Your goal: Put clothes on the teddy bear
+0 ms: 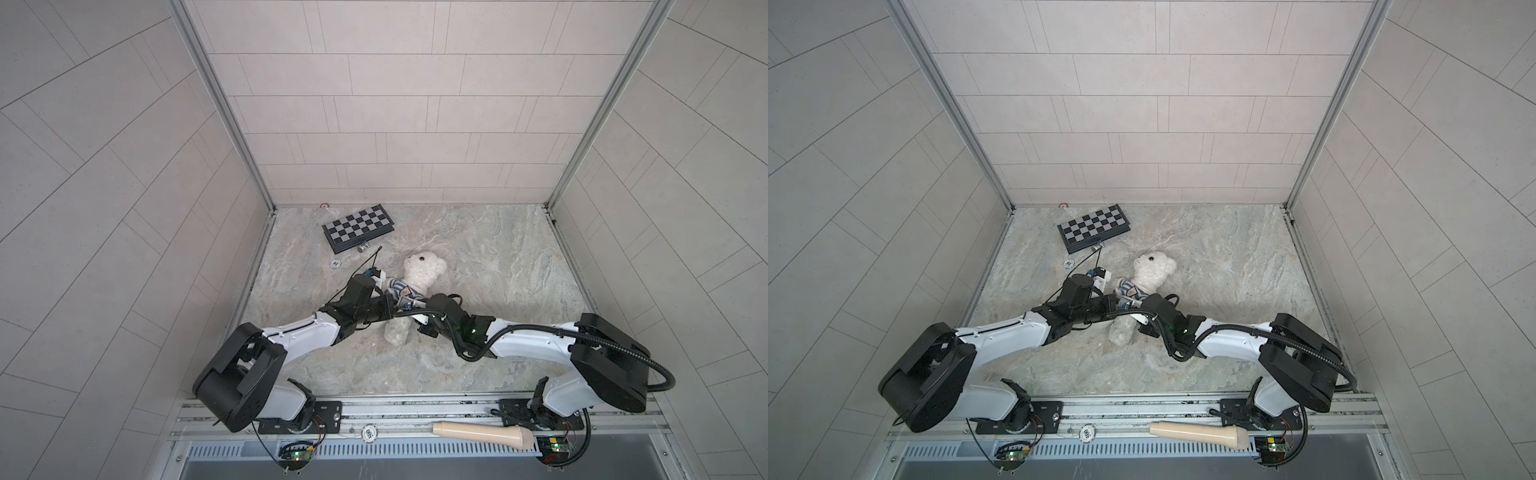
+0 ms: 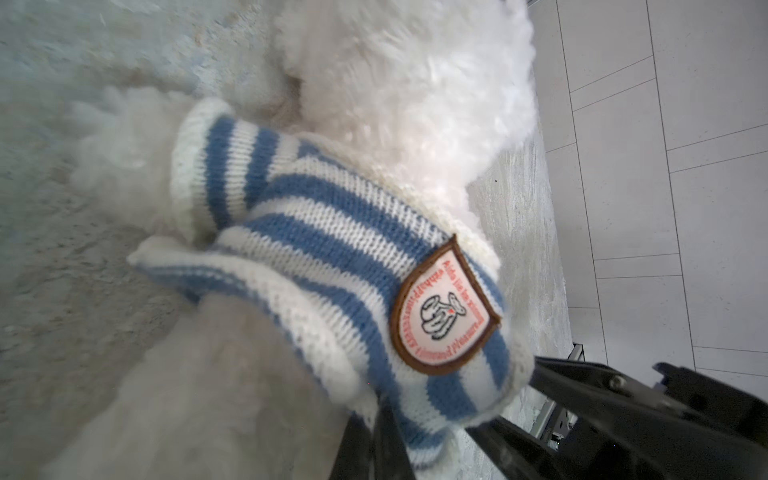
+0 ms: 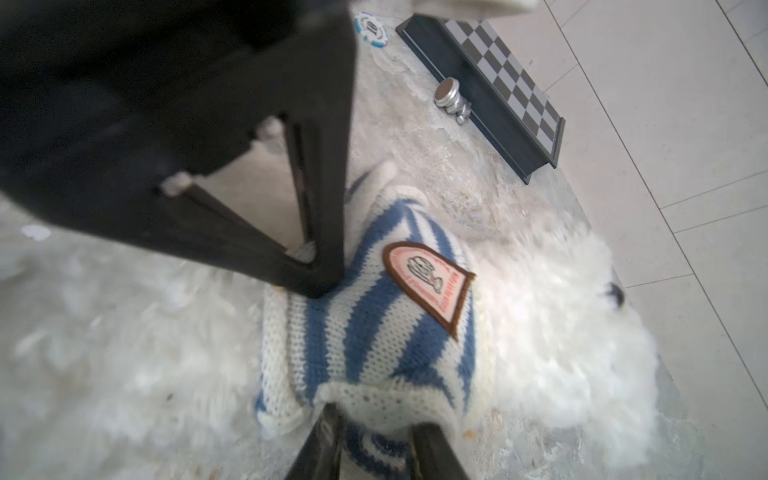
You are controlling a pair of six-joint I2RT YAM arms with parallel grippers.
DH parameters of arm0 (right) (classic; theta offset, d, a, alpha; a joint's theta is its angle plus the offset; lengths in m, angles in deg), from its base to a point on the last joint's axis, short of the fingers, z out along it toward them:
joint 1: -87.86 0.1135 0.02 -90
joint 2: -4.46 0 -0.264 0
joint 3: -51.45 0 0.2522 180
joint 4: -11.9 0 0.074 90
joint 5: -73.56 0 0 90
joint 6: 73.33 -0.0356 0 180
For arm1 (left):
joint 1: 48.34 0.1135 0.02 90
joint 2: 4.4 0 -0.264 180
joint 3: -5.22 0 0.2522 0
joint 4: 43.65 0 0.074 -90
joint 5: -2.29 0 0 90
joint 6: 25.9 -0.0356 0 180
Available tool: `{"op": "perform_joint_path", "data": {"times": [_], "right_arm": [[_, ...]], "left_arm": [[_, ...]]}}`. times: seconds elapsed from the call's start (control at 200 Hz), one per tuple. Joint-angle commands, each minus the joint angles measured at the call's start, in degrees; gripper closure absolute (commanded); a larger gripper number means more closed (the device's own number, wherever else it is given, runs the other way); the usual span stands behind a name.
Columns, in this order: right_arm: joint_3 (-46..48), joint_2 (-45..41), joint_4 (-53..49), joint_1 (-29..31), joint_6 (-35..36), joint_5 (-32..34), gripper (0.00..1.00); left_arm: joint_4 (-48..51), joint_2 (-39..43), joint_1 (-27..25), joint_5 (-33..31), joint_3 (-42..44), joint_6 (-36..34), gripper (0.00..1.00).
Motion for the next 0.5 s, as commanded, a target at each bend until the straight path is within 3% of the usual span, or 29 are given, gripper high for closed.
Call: {"op": "perform_joint_path", "data": {"times": [0.0, 0.23, 0.496], "right_arm": [[0.05, 0.63, 6.51, -2.98, -4.72, -4.76, 0.70], [-0.73, 1.44, 9.51, -8.95, -16.98, -16.65, 0.65], [-2.81, 4.58, 8.05, -9.67, -20.20, -22.89, 0.65]], "left_arm": [[1.55, -1.22, 0.87, 0.89, -0.70, -1.83, 1.00], [0.84, -2.80, 1.49, 1.07, -0.16, -2.37, 1.00], [-1.85, -4.92, 1.98, 2.03, 0.39, -1.67, 1.00]]}}
